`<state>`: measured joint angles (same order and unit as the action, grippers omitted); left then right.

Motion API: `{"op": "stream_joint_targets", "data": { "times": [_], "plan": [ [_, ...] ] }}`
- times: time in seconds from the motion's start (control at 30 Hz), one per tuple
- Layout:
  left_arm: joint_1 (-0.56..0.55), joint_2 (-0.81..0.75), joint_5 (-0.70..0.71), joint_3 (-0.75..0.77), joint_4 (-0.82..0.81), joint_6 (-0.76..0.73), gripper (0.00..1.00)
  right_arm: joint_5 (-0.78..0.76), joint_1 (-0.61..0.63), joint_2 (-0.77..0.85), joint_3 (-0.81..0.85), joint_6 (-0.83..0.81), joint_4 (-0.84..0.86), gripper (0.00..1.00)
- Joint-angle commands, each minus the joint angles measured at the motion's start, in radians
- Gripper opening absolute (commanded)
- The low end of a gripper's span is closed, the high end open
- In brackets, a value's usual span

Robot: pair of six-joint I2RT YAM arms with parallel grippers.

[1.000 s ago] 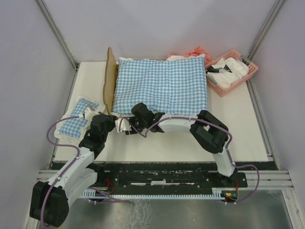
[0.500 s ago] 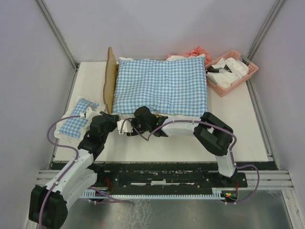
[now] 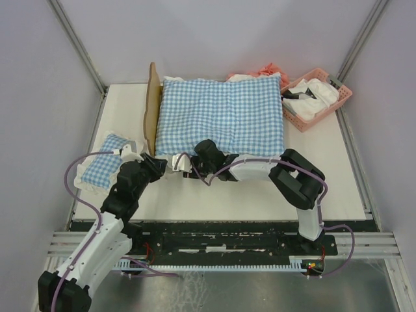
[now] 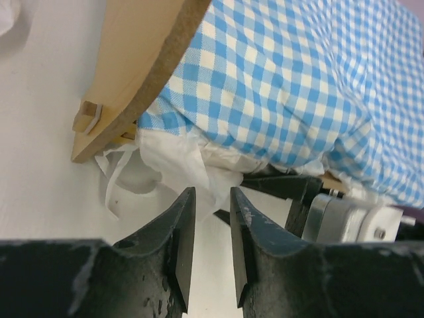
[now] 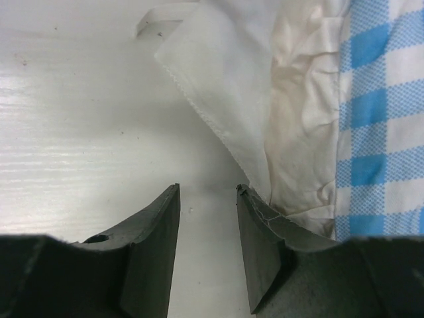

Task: Set up the pet bed
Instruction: Tie the ropes to the bed frame.

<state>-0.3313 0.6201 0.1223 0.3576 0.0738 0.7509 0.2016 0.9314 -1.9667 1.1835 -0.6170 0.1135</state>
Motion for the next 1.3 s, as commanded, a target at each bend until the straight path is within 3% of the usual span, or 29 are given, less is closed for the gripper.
{"op": "stream_joint_targets", "data": {
  "times": [0.0,0.27,0.5,0.83,1.27],
  "plan": [
    [-0.011,-0.022,-0.060,0.053,-0.005,-0.221,0.34,-0.049,-0.096,0.061,-0.006,0.030,0.057,0.48],
    [-0.061,0.036,-0.072,0.119,0.041,-0.455,0.39,0.094,-0.117,0.112,-0.044,0.000,0.035,0.48],
    [-0.199,0.137,-0.042,0.160,0.016,-0.681,0.44,0.184,-0.117,0.171,-0.081,0.017,0.029,0.48],
    [-0.390,0.415,0.146,0.281,0.036,-1.018,0.48,0.047,-0.118,0.384,-0.304,0.051,0.135,0.49],
    [-0.456,0.547,0.365,0.272,-0.018,-1.382,0.52,-0.137,-0.145,0.673,-0.550,0.065,0.249,0.51]
  ]
}}
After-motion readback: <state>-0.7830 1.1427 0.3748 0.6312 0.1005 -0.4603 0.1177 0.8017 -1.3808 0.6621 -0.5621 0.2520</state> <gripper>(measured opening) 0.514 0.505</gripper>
